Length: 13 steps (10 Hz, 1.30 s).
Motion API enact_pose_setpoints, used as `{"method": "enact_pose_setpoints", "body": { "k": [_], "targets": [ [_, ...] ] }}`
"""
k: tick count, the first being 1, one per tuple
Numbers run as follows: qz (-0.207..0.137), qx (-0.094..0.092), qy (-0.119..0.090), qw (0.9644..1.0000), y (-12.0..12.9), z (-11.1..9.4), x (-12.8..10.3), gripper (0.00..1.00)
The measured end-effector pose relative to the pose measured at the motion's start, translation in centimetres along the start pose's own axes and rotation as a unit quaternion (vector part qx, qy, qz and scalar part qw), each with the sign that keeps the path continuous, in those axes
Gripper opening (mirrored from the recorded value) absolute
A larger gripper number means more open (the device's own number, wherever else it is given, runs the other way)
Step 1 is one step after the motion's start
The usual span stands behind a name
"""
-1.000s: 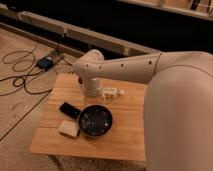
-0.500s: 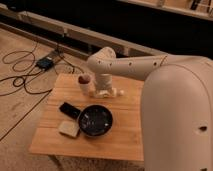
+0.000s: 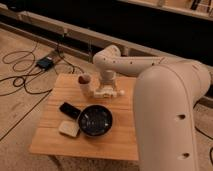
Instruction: Stand the bottle upright
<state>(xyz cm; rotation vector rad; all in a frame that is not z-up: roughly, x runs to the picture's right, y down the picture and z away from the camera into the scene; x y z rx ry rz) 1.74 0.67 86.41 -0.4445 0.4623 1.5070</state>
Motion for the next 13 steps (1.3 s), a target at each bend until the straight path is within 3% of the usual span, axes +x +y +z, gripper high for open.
{"method": "enact_pose_setpoints", "body": {
  "k": [10, 13],
  "targets": [
    [-0.02, 0.021, -0.017, 0.9995, 1.2, 4.9, -7.5, 0.65],
    [-0.027, 0.04, -0.016, 0.9987, 1.3, 6.5, -8.5, 0.65]
  ]
}}
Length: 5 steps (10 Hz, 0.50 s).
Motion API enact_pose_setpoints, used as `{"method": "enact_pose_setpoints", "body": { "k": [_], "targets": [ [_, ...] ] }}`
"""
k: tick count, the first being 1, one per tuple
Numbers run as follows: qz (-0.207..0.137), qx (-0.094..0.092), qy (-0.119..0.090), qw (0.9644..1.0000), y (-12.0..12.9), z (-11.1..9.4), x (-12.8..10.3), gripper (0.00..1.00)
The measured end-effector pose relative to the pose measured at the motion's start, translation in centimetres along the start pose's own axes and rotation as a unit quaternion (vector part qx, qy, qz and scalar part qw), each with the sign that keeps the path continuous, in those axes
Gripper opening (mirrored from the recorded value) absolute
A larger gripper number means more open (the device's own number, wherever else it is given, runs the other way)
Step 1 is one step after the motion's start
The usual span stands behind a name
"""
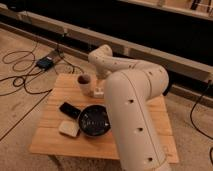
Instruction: Stand the bottle upright
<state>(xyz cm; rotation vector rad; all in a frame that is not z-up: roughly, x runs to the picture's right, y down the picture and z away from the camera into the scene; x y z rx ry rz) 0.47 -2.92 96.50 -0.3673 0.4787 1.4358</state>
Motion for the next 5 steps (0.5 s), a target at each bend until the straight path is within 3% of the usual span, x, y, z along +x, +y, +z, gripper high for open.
{"method": "enact_pose_setpoints", "body": {
  "k": [3, 5],
  "targets": [
    [-0.014, 0.015, 0.008, 0.9998, 0.5, 1.3, -0.2, 0.65],
    [-0.027, 0.015, 0.018, 0.9994, 1.6, 1.5, 0.5, 0.65]
  ]
}}
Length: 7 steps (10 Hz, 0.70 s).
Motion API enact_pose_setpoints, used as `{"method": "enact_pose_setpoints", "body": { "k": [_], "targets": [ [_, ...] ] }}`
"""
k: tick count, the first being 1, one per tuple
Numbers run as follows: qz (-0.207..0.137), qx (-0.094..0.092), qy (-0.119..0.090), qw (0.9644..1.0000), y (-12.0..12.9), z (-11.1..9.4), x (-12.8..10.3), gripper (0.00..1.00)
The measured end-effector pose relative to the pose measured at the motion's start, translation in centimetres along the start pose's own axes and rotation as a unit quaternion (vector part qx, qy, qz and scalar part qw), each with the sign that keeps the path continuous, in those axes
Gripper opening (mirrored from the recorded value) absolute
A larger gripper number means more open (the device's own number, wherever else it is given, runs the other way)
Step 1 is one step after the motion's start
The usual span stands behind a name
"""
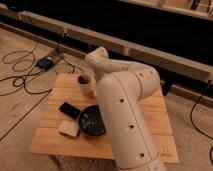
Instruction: Stand the bottle upright
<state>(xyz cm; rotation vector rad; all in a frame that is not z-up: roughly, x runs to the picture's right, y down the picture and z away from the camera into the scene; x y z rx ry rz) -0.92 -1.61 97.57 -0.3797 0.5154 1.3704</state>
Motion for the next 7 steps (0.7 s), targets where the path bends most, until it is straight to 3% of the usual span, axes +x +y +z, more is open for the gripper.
{"method": "enact_pose_setpoints", "body": {
  "k": [7],
  "targets": [
    [-0.008, 0.023, 0.033, 0.9992, 0.2, -1.8, 3.2, 0.65]
  ]
}}
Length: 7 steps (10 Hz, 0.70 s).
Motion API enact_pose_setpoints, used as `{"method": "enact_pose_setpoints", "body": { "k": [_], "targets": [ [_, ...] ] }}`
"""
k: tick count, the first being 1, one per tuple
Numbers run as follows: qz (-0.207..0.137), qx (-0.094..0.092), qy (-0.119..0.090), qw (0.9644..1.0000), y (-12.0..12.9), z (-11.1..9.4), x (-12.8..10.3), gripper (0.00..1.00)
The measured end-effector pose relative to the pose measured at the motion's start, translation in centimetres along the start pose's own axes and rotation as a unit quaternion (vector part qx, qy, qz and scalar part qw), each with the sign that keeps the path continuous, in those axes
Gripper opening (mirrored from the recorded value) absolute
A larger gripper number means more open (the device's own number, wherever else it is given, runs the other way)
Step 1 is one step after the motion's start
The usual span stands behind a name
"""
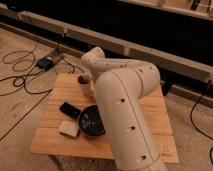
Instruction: Stand the bottle upright
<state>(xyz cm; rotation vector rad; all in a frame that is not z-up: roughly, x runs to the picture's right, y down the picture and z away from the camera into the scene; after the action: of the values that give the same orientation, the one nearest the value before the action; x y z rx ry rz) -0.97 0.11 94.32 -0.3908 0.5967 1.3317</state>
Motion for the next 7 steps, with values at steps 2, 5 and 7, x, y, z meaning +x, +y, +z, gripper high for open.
{"method": "enact_pose_setpoints", "body": {
  "k": [2, 5, 7],
  "targets": [
    [0.003, 0.007, 0.014, 0.9999, -0.3, 0.0, 1.3, 0.65],
    [0.013, 0.016, 0.031, 0.9993, -1.0, -0.1, 3.0, 0.65],
    [0.025, 0.025, 0.041, 0.9985, -2.0, -0.2, 4.1, 0.65]
  ]
}}
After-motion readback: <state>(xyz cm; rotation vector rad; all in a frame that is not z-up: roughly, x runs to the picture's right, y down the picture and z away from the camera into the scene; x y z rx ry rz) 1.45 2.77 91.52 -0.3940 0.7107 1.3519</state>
